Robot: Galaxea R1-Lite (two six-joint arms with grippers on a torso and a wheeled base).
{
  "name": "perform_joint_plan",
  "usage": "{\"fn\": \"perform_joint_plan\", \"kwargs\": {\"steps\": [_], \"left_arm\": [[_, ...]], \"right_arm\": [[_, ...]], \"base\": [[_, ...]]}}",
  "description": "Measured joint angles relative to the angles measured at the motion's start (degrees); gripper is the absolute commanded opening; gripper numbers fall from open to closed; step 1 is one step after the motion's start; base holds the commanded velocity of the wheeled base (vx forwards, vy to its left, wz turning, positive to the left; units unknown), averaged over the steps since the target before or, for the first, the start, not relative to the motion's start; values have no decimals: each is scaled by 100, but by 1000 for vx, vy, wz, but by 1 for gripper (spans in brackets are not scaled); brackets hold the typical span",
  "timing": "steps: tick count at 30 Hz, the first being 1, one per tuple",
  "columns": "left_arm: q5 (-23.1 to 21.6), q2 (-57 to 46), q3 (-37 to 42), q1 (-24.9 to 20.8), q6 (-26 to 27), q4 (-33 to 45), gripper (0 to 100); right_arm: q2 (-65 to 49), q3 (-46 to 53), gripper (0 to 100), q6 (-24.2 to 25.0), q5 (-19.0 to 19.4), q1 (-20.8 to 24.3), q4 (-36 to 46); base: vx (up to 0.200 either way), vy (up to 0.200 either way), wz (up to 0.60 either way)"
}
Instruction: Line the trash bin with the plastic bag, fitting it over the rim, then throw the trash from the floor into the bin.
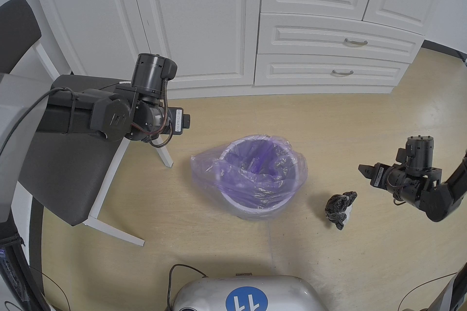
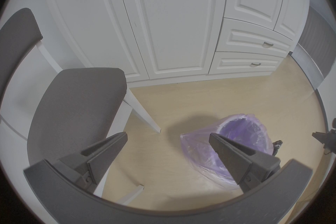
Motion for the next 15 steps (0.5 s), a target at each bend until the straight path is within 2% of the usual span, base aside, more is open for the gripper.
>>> {"fn": "perform_joint_plan", "kwargs": {"steps": [6, 11, 15], "left_arm": [[2, -311, 278, -232, -7, 9, 100], [16, -358, 282, -422, 39, 40, 100], [78, -149, -72, -564, 56, 110, 100]], "right_arm": [[-601, 600, 100, -9, -556, 397, -407], [-1020, 738, 100, -490, -958, 719, -422], [-1503, 857, 100, -846, -1237, 1034, -367]], "base": [[0, 0, 0], [0, 0, 0], [0, 0, 0]]}}
